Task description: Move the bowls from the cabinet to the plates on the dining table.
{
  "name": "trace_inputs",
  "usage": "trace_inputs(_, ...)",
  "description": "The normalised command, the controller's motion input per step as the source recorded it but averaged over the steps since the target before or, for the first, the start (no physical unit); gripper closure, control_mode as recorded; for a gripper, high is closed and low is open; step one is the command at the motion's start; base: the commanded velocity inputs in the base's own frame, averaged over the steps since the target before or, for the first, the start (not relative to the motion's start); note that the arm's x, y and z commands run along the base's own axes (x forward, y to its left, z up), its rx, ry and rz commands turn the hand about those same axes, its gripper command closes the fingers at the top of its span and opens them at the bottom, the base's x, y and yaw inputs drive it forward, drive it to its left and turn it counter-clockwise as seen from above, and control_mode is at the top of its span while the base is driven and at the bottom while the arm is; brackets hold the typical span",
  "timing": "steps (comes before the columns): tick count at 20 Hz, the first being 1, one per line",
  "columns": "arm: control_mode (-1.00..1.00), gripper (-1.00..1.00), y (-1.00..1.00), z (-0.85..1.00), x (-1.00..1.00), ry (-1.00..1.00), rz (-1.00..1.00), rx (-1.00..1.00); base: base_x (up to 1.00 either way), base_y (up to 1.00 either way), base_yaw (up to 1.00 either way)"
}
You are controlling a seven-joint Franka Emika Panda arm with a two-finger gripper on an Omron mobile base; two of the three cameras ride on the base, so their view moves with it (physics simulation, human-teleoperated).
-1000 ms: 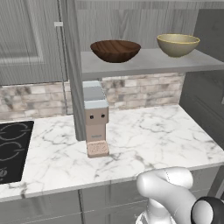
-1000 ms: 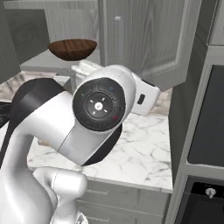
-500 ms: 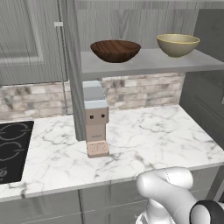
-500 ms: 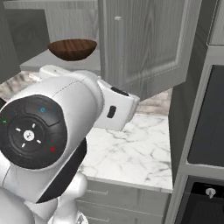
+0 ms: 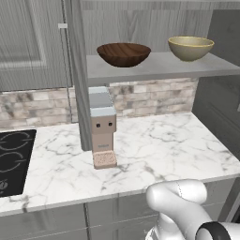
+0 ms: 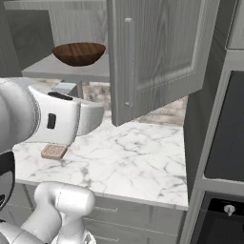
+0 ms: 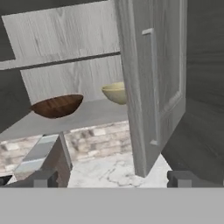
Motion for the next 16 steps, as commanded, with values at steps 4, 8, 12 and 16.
trace_inputs(4,-1.0,-1.0,0.65,-0.03,0.01,0.06,-0.05,-0.18,0.0,0.0,0.0)
trace_inputs(8,-1.0,-1.0,0.62,-0.1,0.2,0.08,-0.06,-0.22,0.0,0.0,0.0)
trace_inputs(12,-1.0,-1.0,0.51,-0.21,0.33,0.08,-0.06,-0.22,0.0,0.0,0.0)
trace_inputs(16,-1.0,-1.0,0.33,-0.1,0.51,0.05,-0.05,-0.18,0.0,0.0,0.0)
